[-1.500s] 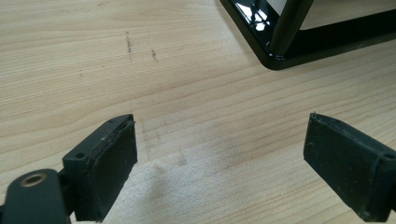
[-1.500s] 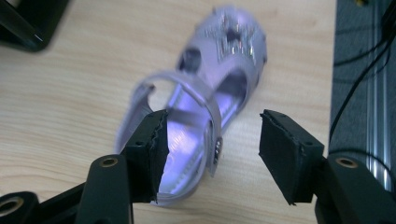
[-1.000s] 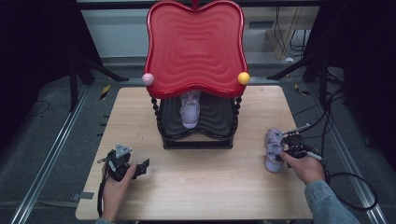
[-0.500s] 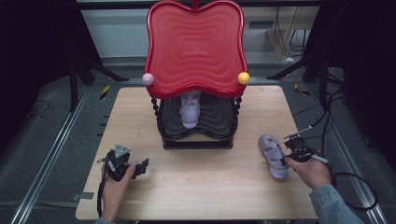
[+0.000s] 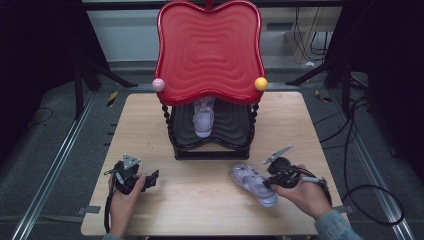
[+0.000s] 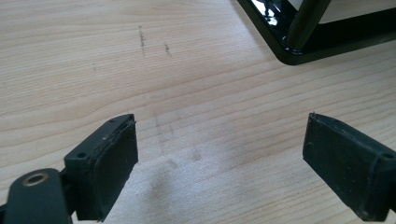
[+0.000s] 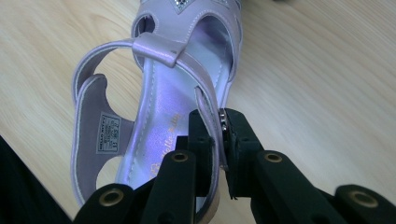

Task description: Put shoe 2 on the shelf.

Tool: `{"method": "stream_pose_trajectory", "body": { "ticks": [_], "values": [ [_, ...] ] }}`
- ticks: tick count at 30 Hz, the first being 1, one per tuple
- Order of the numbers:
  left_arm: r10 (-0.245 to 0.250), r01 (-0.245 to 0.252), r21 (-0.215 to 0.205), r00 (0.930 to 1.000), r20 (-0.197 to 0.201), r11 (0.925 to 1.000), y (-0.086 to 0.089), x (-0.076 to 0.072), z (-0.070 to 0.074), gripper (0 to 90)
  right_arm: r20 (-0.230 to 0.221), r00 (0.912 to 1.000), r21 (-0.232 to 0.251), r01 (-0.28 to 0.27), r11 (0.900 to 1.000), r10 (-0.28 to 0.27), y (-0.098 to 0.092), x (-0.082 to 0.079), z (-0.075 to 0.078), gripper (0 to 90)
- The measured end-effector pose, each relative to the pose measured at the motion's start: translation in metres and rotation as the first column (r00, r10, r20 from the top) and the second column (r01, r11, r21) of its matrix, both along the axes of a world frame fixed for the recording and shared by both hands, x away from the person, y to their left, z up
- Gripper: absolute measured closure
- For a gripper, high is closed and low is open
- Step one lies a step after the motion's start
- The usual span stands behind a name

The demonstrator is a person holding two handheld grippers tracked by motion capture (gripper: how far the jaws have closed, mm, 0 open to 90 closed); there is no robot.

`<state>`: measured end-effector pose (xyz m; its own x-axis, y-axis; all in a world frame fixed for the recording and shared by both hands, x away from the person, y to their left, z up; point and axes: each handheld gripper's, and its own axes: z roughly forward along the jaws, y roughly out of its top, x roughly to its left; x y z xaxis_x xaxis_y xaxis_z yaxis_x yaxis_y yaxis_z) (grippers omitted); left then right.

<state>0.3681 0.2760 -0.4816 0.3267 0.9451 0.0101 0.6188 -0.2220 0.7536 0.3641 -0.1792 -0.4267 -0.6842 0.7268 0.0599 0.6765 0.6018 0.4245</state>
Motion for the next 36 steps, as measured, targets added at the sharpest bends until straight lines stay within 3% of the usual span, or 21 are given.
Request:
{"method": "stream_pose_trajectory", "body": {
  "ticks": [5, 7, 12, 15, 18, 20, 23, 26, 31, 36],
  "values": [
    [0.008, -0.008, -0.005, 0.9999, -0.007, 1.0000, 0.002, 0.000, -0.002, 9.6, 0.019, 0.9902, -0.018, -0.138, 0.990, 0.138, 0.040, 0.016, -0.016, 82.4],
    [0.005, -0.005, -0.003, 0.9999, -0.010, 1.0000, 0.002, 0.000, -0.003, 9.6, 0.023, 0.9893, -0.042, -0.143, 0.989, 0.144, 0.041, 0.019, -0.020, 82.2],
    [-0.001, 0.001, 0.002, 0.9997, -0.025, 1.0000, 0.000, 0.002, -0.007, 9.5, 0.019, 0.9896, -0.042, -0.142, 0.989, 0.143, 0.031, 0.018, -0.026, 79.6],
    [-0.003, 0.004, 0.014, 0.9996, -0.029, 0.9999, -0.002, 0.002, -0.008, 9.5, 0.013, 0.9925, -0.052, -0.120, 0.991, 0.121, 0.030, 0.017, -0.033, 72.8],
    [0.002, -0.002, 0.011, 0.9996, -0.027, 0.9999, -0.001, 0.002, -0.009, 9.5, 0.024, 0.9952, -0.055, -0.093, 0.994, 0.095, 0.028, 0.014, -0.027, 64.5],
    [0.005, -0.005, 0.006, 0.9995, -0.032, 1.0000, 0.000, 0.002, -0.010, 9.5, 0.056, 0.9948, -0.067, -0.080, 0.995, 0.084, 0.025, 0.007, -0.013, 60.8],
    [0.000, 0.000, 0.010, 0.9995, -0.033, 1.0000, -0.001, 0.002, -0.010, 9.5, 0.084, 0.9924, -0.062, -0.085, 0.994, 0.090, 0.024, -0.009, 0.010, 60.6],
    [-0.004, 0.004, 0.016, 0.9996, -0.029, 0.9999, -0.002, 0.002, -0.009, 9.5, 0.080, 0.9894, -0.052, -0.117, 0.992, 0.121, 0.030, -0.023, 0.021, 61.8],
    [-0.006, 0.006, 0.019, 0.9995, -0.033, 0.9998, -0.002, 0.002, -0.010, 9.5, 0.038, 0.9853, -0.038, -0.165, 0.985, 0.167, 0.047, -0.033, 0.014, 62.0],
    [-0.006, 0.007, 0.019, 0.9994, -0.035, 0.9998, -0.002, 0.002, -0.011, 9.5, -0.006, 0.9818, -0.065, -0.190, 0.980, 0.190, 0.059, -0.027, -0.004, 67.9]
  ]
}}
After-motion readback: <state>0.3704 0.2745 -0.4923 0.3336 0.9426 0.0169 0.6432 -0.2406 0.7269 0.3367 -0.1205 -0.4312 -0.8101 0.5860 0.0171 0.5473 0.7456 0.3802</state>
